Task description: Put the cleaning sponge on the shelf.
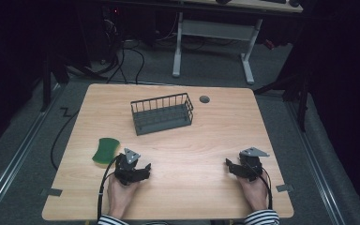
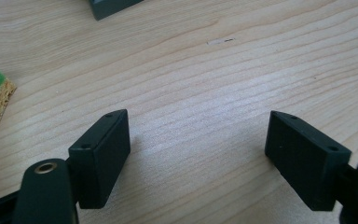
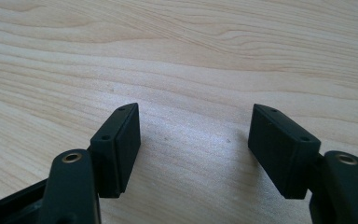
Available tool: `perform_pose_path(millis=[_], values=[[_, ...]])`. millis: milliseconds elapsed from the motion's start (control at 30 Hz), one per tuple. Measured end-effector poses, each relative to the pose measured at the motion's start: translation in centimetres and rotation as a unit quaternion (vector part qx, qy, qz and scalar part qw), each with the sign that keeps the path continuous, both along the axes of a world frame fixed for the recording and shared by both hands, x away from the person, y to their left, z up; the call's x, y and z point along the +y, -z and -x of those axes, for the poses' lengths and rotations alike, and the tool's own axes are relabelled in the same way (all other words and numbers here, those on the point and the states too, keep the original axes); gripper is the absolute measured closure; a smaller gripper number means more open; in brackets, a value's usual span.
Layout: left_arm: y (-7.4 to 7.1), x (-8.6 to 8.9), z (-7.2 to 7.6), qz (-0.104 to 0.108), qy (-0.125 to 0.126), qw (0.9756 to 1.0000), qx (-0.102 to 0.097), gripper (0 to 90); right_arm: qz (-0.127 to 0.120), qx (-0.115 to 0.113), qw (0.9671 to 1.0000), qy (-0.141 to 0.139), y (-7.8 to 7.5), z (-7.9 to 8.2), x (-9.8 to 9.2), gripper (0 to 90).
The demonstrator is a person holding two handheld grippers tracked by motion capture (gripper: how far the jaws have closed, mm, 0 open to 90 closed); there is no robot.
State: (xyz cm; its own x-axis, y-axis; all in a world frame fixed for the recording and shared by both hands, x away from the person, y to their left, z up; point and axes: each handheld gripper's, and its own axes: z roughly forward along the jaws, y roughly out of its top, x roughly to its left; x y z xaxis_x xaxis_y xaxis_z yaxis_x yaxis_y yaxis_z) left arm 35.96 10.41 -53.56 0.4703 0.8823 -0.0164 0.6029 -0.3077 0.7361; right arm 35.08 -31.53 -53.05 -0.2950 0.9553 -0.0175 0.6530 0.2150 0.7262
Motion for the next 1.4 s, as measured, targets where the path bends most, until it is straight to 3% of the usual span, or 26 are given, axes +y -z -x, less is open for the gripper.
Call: perform_pose_path(millis=[233,500,633,700,800,1000,1233,1400], values=[[0.0,0.0,0.0,0.001,-0.005,1.0,-0.003,26.2,-0.001,0.01,0.9999,0.0,-0.2,-0.2,0.2,38.1],[-0.6,0.8,-0.1,0.01,-0.014,0.9998,0.0,28.6,-0.048,0.018,0.9984,-0.024,-1.2,-0.3,0.2,42.9],[-1.4,1.5,-0.2,0.049,-0.011,0.9987,0.008,32.4,-0.046,0.007,0.9984,-0.033,-2.5,-0.9,0.7,42.5],[-1.9,1.7,-0.3,0.051,-0.007,0.9986,0.01,32.9,-0.05,0.006,0.998,-0.038,-3.1,-1.7,1.1,42.6],[-2.8,2.0,-0.5,0.071,-0.008,0.9973,0.016,32.8,-0.058,0.004,0.9973,-0.045,-3.6,-2.4,1.5,43.3],[-5.3,2.3,-1.2,0.083,-0.001,0.9965,0.011,32.9,-0.082,0.002,0.994,-0.073,-4.5,-4.6,3.2,47.4],[-7.5,2.8,-2.8,0.069,-0.009,0.9975,0.008,33.3,-0.097,0.001,0.9908,-0.094,-5.3,-7.0,4.9,51.4],[-8.9,3.4,-4.1,0.071,-0.015,0.9972,0.013,34.0,-0.105,0.002,0.989,-0.104,-6.4,-8.6,5.9,54.7]])
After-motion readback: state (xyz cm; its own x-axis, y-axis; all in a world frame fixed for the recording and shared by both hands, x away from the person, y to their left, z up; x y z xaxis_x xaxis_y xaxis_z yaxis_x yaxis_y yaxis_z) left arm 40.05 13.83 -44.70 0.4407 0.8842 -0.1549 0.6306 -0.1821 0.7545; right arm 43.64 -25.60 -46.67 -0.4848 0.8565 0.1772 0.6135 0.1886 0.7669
